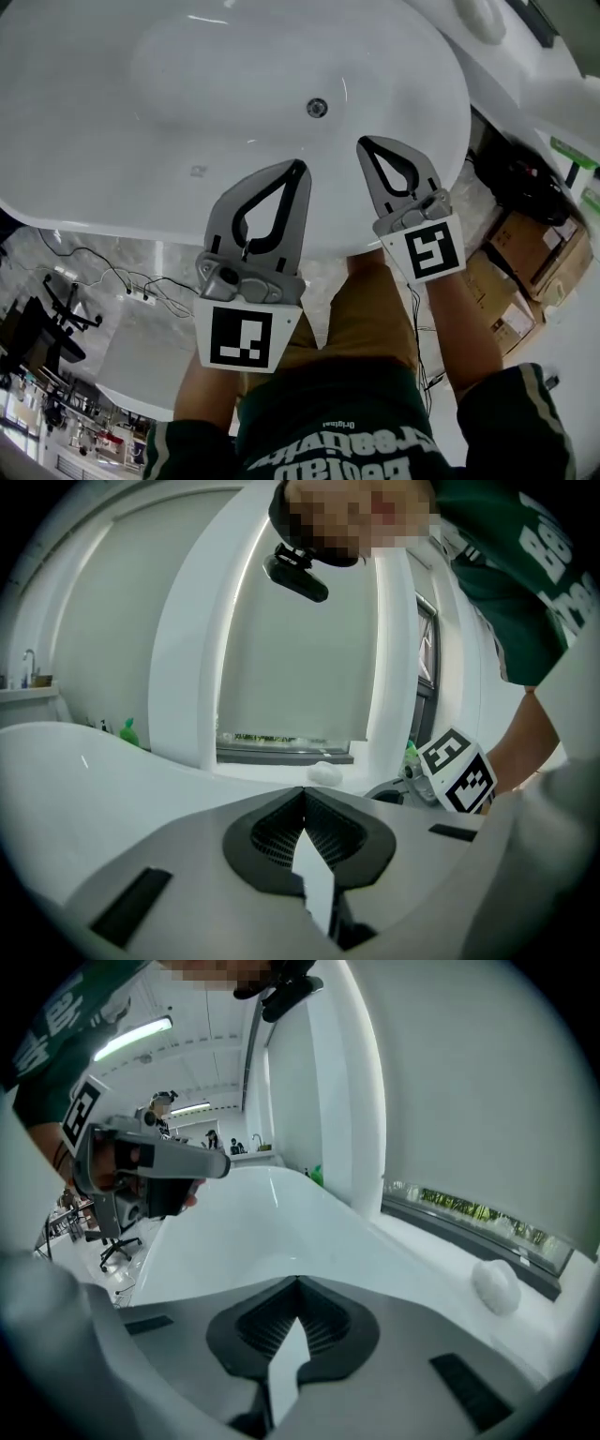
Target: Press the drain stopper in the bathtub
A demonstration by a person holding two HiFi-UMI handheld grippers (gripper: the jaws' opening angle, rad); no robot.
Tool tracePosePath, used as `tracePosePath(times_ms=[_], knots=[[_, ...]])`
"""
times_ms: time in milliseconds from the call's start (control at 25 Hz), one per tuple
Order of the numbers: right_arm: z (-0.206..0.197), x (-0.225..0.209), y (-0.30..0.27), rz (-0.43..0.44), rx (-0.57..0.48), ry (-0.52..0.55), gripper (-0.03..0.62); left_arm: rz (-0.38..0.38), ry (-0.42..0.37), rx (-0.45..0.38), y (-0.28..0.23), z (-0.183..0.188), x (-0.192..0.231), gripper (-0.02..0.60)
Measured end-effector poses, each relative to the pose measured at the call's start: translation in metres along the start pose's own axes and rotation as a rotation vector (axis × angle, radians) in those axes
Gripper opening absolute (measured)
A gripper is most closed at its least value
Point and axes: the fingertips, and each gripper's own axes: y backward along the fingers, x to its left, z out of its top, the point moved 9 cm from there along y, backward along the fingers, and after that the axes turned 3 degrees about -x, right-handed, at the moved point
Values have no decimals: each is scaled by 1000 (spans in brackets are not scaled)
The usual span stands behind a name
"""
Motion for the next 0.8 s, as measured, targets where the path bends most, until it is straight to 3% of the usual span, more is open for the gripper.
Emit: tracePosePath(times_ms=[360,800], knots=[[-75,0,-81,28,45,-35,12,2,49,41,-19,-77,36,6],[-128,-13,-114,-37,13,-119,11,-52,26,90,-73,-150,50,6]])
